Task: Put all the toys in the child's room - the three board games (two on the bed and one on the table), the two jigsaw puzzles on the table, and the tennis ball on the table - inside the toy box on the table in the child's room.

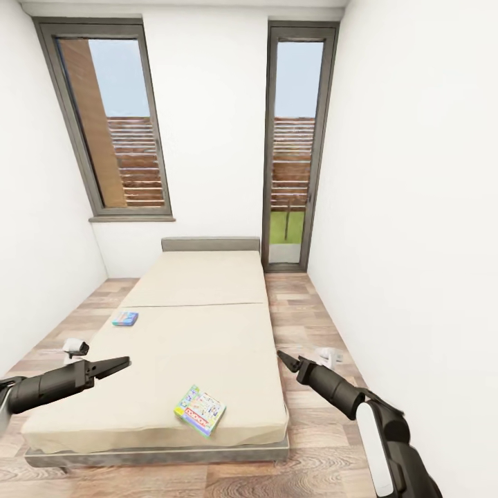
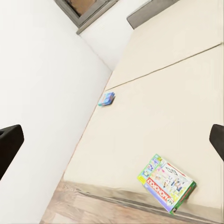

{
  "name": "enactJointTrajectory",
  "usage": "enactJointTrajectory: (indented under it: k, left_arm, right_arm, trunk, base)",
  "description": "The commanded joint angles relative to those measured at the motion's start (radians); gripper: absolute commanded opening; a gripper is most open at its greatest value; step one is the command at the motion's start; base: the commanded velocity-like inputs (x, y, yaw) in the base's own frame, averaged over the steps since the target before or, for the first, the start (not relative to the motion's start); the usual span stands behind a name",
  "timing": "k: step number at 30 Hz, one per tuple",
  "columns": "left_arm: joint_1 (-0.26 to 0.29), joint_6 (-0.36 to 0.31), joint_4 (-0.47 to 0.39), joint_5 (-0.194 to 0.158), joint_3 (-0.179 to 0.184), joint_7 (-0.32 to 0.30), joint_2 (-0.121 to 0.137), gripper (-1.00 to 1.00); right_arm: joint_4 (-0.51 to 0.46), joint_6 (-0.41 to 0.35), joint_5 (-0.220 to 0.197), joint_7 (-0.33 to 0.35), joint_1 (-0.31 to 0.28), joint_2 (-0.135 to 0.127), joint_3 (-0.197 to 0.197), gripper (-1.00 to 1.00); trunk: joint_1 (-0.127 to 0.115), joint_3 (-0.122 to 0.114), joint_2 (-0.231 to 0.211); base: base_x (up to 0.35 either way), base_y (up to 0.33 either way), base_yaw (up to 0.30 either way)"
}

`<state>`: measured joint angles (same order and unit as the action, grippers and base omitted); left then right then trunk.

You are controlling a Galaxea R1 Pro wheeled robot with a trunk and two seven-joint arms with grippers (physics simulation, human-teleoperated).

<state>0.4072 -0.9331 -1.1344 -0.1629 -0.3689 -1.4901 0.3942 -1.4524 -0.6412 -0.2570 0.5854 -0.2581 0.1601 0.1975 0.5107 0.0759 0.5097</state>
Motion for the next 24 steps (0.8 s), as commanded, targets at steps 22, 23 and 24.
enactJointTrajectory:
  k: [22,23,24]
  left_arm:
    - [0.009,-0.002,0.062,-0.002,0.009,0.542,-0.146,1.00]
    - [0.010,-0.002,0.070,-0.001,0.009,0.546,-0.146,1.00]
    - [0.012,-0.002,0.086,-0.001,0.009,0.553,-0.147,1.00]
  right_arm:
    - [-0.066,-0.150,-0.087,0.004,-0.001,0.003,0.130,1.00]
    - [-0.067,-0.151,-0.088,0.004,-0.001,0.003,0.130,1.00]
    - [-0.067,-0.152,-0.090,0.006,-0.001,0.003,0.128,1.00]
  trunk:
    - [0.085,0.071,0.156]
    - [0.089,0.074,0.163]
    - [0.093,0.077,0.170]
  base:
    - [0.000,0.000,0.000]
    - [0.000,0.000,0.000]
    - [0.000,0.000,0.000]
